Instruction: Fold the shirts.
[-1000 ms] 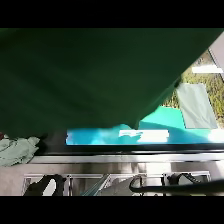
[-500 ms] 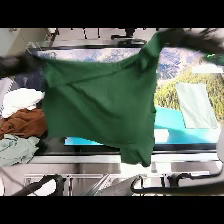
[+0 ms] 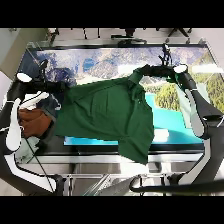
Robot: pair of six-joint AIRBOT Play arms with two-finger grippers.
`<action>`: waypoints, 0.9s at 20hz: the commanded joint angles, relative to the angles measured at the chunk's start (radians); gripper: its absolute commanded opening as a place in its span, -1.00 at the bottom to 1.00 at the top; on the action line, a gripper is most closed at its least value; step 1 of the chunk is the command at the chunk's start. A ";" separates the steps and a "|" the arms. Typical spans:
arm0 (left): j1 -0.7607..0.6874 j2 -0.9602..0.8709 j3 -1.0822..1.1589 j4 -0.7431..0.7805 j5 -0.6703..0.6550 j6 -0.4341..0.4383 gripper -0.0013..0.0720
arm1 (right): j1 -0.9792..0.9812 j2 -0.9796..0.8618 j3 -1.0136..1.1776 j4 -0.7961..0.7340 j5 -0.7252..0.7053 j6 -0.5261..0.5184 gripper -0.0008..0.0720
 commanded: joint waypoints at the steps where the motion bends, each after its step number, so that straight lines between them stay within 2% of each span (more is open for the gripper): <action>1: 0.038 -0.071 0.175 0.005 -0.234 -0.029 0.93 | -0.093 0.060 0.000 -0.012 0.192 0.065 0.04; 4: 0.125 -0.063 0.320 0.004 -0.445 -0.123 0.93 | -0.249 0.143 -0.004 -0.049 0.516 0.190 0.03; 7: 0.203 0.026 0.212 0.005 -0.484 -0.150 0.93 | -0.328 0.213 -0.111 -0.174 0.712 0.280 0.03; 12: 0.300 0.200 -0.217 0.030 -0.472 -0.075 0.93 | -0.389 0.402 -0.556 -0.287 0.706 0.255 0.02; 14: 0.338 0.225 -0.335 0.099 -0.432 -0.073 0.93 | -0.421 0.481 -0.711 -0.283 0.651 0.232 0.02; 18: 0.370 0.226 -0.478 0.113 -0.341 -0.057 0.93 | -0.427 0.573 -0.877 -0.283 0.614 0.203 0.02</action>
